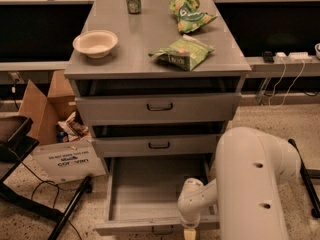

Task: Open bottom drawer

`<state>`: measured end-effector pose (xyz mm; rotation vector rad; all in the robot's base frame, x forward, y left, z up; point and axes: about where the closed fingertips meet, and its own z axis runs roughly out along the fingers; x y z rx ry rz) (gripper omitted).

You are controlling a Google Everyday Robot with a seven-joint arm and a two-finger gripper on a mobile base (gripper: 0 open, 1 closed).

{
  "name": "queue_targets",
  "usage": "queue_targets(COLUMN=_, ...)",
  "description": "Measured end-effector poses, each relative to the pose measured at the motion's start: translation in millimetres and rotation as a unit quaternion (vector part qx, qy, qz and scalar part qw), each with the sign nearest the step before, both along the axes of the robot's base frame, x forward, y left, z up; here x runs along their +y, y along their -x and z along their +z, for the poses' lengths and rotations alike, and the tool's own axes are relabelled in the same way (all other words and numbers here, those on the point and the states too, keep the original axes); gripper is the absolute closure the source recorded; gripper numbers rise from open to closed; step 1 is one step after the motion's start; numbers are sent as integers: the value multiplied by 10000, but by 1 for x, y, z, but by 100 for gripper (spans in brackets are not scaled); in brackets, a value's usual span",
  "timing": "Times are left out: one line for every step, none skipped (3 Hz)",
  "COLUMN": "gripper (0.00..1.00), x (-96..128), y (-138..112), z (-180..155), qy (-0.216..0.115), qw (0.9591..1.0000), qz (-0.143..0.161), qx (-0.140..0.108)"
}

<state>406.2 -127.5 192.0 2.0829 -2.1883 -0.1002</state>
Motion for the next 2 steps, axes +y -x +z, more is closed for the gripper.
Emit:
queue_targets(gripper=15, x=-8, y=15, z=-8, qy=72, qw=9995, qz=-148, qx=254)
queue_targets(gripper=38, x=-27, y=49, z=-16, qy=226, qw=9961, qz=-456, qx=723)
